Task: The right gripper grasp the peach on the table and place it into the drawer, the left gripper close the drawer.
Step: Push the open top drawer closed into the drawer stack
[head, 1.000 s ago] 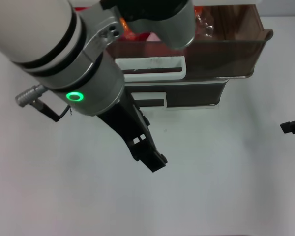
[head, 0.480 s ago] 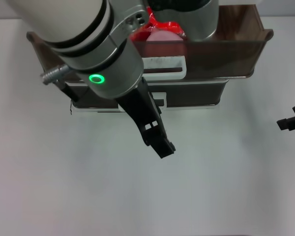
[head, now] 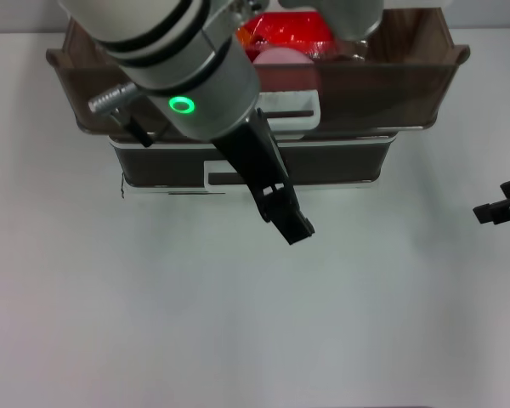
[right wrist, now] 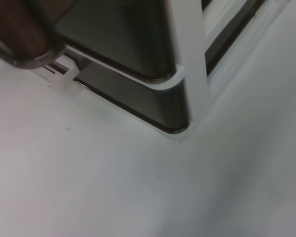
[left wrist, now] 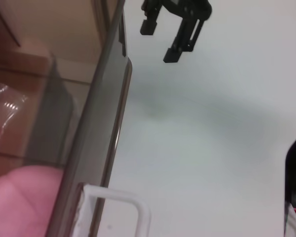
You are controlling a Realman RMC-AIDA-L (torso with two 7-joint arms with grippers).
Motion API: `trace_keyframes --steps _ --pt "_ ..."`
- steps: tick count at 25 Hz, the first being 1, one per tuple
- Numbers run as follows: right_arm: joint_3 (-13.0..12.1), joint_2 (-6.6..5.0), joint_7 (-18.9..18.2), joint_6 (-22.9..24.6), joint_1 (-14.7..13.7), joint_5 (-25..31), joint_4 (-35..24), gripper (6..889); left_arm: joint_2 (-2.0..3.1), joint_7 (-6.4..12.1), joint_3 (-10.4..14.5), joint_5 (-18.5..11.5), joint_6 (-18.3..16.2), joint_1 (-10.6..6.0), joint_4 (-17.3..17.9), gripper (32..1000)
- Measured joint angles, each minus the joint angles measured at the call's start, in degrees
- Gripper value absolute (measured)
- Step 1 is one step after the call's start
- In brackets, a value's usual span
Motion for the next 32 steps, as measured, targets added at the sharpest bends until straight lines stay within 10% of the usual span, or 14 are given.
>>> trace_keyframes --steps 18,32 --pt "-0.5 0.13 0.0 -1.6 1.2 -0.5 2.0 743 0.27 9.34 -7.2 0.7 5.1 -2.92 -9.0 814" --pt "-0.5 0.42 0.0 -1.6 1.7 -0.5 1.9 743 0.29 10.94 -8.0 3.5 7.9 -2.91 -9.2 813"
